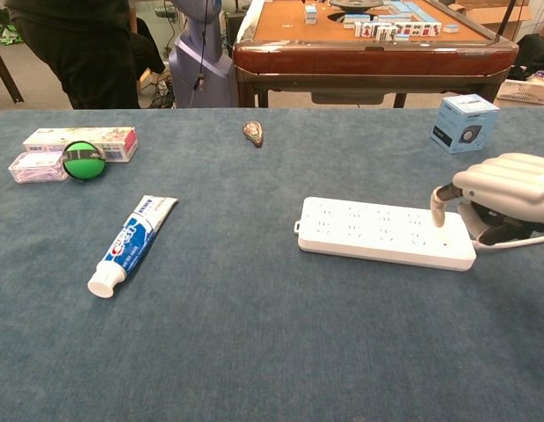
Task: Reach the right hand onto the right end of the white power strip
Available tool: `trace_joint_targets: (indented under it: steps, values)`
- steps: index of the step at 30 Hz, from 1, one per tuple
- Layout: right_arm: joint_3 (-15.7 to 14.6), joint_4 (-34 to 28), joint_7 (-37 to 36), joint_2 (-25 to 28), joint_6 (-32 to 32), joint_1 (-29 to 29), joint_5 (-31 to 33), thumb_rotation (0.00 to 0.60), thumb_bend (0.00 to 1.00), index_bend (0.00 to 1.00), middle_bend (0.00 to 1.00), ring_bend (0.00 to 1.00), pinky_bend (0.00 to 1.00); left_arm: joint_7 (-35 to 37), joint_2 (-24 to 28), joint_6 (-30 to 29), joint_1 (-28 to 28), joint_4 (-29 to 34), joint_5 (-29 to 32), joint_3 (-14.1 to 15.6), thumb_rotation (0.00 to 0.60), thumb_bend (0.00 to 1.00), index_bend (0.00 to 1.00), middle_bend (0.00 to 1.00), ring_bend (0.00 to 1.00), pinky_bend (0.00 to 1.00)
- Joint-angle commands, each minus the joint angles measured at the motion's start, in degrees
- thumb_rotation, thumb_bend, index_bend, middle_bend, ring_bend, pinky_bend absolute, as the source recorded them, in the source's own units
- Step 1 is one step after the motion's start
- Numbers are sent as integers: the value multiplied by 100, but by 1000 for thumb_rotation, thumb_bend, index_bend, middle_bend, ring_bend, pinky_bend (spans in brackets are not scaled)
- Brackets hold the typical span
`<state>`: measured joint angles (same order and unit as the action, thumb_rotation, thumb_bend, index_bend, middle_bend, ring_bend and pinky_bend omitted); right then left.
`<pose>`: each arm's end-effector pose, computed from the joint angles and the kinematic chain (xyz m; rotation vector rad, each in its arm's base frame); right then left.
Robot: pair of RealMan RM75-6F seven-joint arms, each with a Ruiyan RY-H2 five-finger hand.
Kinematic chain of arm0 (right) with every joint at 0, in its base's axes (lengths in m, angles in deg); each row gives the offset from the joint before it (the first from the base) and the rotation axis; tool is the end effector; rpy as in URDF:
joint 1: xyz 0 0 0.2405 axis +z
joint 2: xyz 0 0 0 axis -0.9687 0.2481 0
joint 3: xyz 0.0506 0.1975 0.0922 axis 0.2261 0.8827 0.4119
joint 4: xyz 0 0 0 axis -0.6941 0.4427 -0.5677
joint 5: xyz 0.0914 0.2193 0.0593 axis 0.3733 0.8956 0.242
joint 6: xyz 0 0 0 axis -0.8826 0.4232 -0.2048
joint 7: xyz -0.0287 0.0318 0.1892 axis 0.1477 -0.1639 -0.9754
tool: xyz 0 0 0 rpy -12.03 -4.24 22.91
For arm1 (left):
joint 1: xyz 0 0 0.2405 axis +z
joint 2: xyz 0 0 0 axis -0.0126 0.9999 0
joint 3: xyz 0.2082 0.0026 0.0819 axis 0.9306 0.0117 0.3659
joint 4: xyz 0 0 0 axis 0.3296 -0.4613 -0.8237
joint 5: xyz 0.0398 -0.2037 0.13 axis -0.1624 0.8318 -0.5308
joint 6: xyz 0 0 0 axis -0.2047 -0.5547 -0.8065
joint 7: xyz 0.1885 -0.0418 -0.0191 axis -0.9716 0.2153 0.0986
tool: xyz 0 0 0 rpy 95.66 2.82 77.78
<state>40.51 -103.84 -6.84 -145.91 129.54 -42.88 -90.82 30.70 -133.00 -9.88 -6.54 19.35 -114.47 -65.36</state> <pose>-0.1937 -0.3204 -0.0479 1.9410 -0.7257 0.5835 -0.3123 0.2383 0.1161 -1.3829 -0.8726 -0.8201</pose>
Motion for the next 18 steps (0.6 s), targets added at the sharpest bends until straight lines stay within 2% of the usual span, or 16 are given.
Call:
trace_joint_targets:
  steps: [1,4,6,8,10,12,13,18]
  values:
    - [-74,-383,-200,335,475,-233,-427,600,653,378,895,996,1000,-15,-6,9,-5,-3,0,3,600,441,447,436,398,607]
    - [-147,-618,-319,608,918,-472,-725,600,496,365,741,912,999,-45,-22,20,-11,-9,-6,10,600,441,446,436,398,607]
    - [-200,-699,-449,770,1268,-681,-919,600,395,358,622,783,929,-74,-36,27,-17,-15,-12,15,600,441,443,436,398,607]
    - [-241,-720,-599,890,1581,-882,-1063,600,338,358,526,638,774,-107,-50,31,-20,-17,-21,22,600,441,440,436,398,608]
    - [-281,-724,-778,1010,1908,-1134,-1125,600,302,358,438,456,495,-148,-71,30,-23,-21,-36,31,600,441,435,436,398,607]
    - [-298,-699,-934,1106,2222,-1373,-1163,600,281,358,375,350,304,-200,-92,29,-27,-22,-52,42,600,441,431,436,398,607]
    - [-303,-659,-1024,1130,2360,-1470,-1206,600,273,358,350,319,256,-225,-105,24,-28,-26,-59,43,600,441,430,436,398,607]
    - [-331,-257,-1654,1132,3057,-1977,-1498,600,252,358,286,266,220,-320,-166,-21,-24,-43,-79,41,600,441,429,436,389,607]
